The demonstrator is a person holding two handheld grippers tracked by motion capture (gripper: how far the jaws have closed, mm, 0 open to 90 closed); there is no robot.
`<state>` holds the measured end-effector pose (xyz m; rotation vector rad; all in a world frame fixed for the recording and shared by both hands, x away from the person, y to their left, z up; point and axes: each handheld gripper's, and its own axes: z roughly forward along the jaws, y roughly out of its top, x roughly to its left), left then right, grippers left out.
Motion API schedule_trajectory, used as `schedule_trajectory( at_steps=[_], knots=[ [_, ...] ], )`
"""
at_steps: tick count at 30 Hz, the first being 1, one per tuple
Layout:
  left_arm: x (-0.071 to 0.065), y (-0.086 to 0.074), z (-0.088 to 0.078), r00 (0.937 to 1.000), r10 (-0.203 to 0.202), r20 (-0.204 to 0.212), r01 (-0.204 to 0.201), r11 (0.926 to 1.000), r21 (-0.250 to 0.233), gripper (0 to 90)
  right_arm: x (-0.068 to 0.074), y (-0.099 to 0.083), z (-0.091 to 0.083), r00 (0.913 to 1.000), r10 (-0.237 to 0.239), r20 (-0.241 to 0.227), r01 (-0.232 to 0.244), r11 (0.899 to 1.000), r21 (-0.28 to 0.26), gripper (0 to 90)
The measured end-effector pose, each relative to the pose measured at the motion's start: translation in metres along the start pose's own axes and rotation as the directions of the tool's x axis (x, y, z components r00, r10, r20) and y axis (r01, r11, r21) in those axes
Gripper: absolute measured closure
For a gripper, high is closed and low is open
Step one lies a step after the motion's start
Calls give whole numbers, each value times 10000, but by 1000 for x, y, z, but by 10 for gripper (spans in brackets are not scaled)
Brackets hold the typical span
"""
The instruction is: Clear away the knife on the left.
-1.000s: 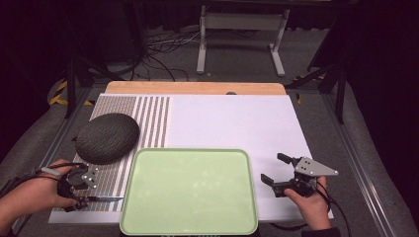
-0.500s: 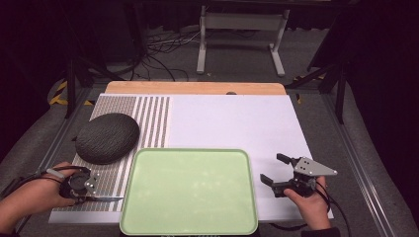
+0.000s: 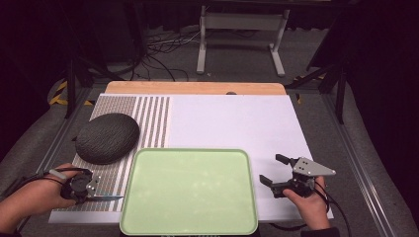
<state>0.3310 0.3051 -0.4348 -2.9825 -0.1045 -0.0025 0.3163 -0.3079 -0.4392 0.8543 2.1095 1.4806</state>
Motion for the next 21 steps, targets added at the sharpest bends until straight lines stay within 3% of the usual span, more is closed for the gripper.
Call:
schedule_trajectory(
  at_steps=[5,10,15,21],
  knots=[
    [-4,1,-10,9985,-215,-503,218,9998,48,776,0,0,-1,10000,-14,11,14,10000,-6,39],
    [-4,0,-22,9982,-291,-517,288,9996,-72,776,0,0,0,10000,-51,19,51,10000,11,41],
    [-4,-1,-36,9920,-580,-1123,546,9980,-324,777,0,0,-1,10000,-62,59,62,10000,4,43],
    [-2,-1,-51,9869,-1124,-1157,1052,9922,-665,777,0,0,-1,10000,-76,34,76,10000,8,46]
  ],
)
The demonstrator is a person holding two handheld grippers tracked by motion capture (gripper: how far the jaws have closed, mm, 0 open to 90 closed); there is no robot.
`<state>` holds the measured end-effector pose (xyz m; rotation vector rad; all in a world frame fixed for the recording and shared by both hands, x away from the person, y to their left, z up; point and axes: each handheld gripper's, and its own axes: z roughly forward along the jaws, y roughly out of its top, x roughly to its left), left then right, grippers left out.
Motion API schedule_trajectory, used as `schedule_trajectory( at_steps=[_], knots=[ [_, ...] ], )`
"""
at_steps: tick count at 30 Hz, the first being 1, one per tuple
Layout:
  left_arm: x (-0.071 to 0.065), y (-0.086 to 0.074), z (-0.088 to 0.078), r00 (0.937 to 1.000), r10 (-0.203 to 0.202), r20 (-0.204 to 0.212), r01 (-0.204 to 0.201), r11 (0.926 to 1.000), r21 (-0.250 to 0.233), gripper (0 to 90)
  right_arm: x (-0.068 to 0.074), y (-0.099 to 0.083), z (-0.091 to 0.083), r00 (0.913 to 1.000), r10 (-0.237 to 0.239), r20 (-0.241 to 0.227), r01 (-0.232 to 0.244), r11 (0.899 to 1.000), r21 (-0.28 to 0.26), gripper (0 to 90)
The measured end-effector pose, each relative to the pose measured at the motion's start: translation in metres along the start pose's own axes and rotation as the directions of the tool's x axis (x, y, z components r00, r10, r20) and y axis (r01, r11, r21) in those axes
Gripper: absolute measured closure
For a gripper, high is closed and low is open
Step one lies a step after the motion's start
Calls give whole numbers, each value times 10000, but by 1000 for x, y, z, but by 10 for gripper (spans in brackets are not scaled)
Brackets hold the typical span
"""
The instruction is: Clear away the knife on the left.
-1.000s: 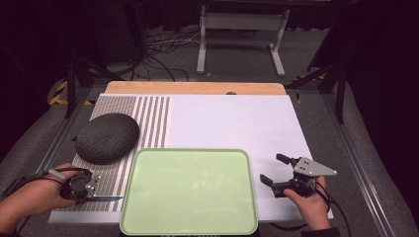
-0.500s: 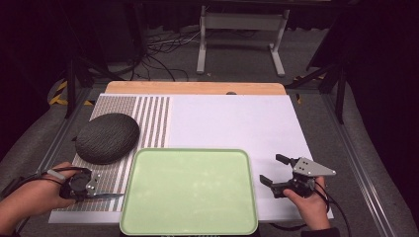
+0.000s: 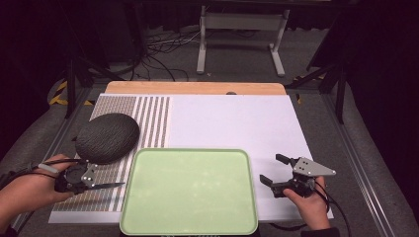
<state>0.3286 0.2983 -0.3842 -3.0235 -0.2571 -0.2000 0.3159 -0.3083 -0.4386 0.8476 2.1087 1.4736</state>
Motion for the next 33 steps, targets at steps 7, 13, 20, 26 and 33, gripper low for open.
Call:
schedule_trajectory(
  at_steps=[7,13,20,26,33],
  knots=[
    [4,5,-8,9814,-1781,716,1802,9833,-241,778,-1,0,-1,10000,-17,39,17,10000,-58,54],
    [6,8,-14,9623,-2424,1230,2529,9643,-782,777,-1,0,-1,10000,-22,49,22,10000,-77,56],
    [5,17,-16,9348,-2913,2032,3216,9370,-1367,778,-1,0,-1,10000,-43,14,43,10000,-35,57],
    [5,26,-21,8842,-3534,3055,4105,9000,-1469,777,-1,0,-2,10000,-34,14,34,10000,-43,58],
    [4,35,-23,8558,-3968,3319,4673,8682,-1670,777,-1,0,-2,10000,-36,2,36,10000,-25,58]
  ],
)
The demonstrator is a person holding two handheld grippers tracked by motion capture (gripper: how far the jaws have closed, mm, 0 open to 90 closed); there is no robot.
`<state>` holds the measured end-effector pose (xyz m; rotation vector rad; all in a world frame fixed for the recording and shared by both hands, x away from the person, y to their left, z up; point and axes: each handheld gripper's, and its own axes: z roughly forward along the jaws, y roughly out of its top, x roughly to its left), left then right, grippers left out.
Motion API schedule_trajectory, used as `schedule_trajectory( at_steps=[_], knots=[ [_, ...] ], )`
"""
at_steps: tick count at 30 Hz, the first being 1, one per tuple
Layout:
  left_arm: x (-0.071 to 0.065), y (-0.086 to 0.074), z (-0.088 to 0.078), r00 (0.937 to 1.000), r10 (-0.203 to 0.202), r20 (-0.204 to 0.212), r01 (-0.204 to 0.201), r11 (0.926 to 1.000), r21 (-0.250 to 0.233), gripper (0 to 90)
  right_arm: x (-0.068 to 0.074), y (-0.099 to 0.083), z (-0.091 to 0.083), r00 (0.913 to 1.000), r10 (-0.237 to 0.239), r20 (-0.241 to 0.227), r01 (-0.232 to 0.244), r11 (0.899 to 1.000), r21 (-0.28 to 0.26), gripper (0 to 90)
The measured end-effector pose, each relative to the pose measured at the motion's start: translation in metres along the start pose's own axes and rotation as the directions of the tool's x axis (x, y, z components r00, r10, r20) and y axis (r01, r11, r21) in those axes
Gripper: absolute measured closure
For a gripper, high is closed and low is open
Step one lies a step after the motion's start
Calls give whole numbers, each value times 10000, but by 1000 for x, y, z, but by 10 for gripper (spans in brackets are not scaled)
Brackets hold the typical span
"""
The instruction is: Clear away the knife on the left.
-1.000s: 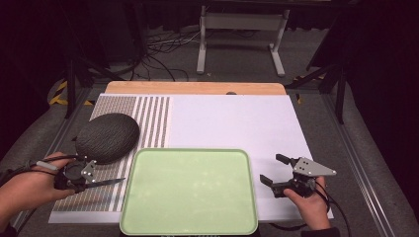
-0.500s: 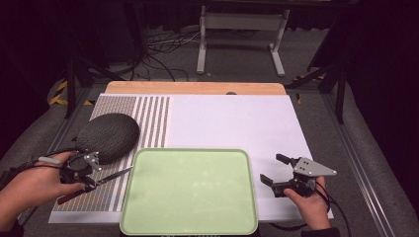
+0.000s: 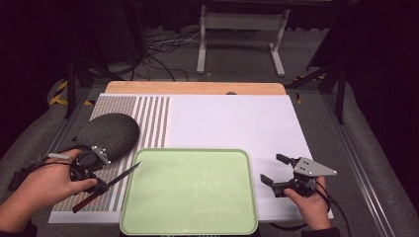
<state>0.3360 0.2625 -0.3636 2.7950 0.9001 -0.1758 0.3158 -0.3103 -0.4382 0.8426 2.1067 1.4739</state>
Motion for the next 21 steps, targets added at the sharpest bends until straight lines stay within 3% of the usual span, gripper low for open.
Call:
schedule_trajectory(
  at_steps=[11,21],
  knots=[
    [-12,17,7,9993,-203,299,219,9983,-531,777,0,0,0,10000,-15,-14,15,10000,31,58],
    [-24,35,19,9980,-34,625,79,9974,-718,777,0,0,-1,10000,-9,-19,9,10000,54,59]
  ],
)
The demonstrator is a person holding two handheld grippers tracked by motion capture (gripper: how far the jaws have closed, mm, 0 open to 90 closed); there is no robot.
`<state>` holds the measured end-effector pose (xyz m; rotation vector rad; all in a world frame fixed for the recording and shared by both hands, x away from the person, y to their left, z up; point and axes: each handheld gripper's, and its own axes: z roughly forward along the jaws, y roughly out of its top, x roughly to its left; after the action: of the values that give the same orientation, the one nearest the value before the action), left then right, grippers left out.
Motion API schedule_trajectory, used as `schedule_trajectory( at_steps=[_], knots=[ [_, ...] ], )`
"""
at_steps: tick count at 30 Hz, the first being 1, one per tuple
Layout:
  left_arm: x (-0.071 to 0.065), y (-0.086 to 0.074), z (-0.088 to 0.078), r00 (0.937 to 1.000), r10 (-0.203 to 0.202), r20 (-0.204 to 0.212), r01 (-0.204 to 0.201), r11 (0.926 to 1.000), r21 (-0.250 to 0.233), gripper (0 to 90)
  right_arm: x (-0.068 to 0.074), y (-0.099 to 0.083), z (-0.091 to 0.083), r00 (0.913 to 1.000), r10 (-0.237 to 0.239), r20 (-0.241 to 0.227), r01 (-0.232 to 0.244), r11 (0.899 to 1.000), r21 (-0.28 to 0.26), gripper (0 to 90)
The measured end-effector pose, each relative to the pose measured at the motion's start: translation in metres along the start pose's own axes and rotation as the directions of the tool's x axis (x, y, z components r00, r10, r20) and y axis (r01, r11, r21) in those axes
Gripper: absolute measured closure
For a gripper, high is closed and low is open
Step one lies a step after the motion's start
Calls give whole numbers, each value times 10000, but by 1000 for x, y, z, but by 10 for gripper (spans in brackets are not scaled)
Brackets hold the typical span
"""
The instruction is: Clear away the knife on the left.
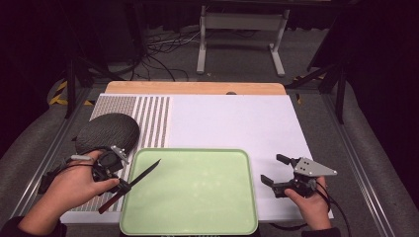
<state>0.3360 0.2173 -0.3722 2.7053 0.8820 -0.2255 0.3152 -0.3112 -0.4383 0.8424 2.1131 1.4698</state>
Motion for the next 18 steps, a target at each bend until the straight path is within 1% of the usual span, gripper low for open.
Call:
schedule_trajectory(
  at_steps=[1,3,5,7,9,10,11,12,13,14,15,16,18],
  knots=[
    [0,0,0,10000,0,0,0,10000,0,777,0,0,0,10000,-4,2,4,10000,0,58],
    [-3,4,4,9999,88,142,-86,9999,-137,777,0,0,0,10000,5,5,-5,10000,-4,59],
    [-4,6,5,9998,139,120,-137,9998,-167,777,-1,-1,0,10000,2,-2,-2,10000,-5,58],
    [-6,9,9,9996,153,242,-149,9997,-191,776,0,-1,0,10000,-7,-13,7,10000,2,58],
    [-6,11,11,9995,127,288,-123,9998,-140,776,0,-1,0,10000,-8,-13,8,10000,5,58],
    [-7,12,14,9997,159,197,-158,9998,-85,776,-1,-1,0,10000,-1,-4,1,10000,6,58],
    [-8,13,15,9997,39,249,-36,9999,-122,776,-1,-1,0,10000,-1,4,1,10000,3,58],
    [-7,14,16,9997,66,228,-63,9999,-127,777,-1,-1,-1,10000,1,3,-1,10000,8,59],
    [-8,15,18,9993,82,352,-78,9999,-123,776,-1,-1,0,10000,-2,0,2,10000,9,58],
    [-8,15,18,9993,82,352,-78,9999,-123,776,-1,-1,0,10000,-12,-6,12,10000,17,58],
    [-9,17,22,9985,153,533,-145,9998,-155,776,-1,-1,0,10000,-22,-10,22,10000,24,58],
    [-9,18,24,9981,219,582,-208,9996,-197,776,-1,-1,0,10000,-12,-17,12,10000,41,58],
    [-10,19,26,9976,160,675,-146,9997,-206,776,-1,-1,0,10000,3,-7,-3,10000,33,58]
  ],
)
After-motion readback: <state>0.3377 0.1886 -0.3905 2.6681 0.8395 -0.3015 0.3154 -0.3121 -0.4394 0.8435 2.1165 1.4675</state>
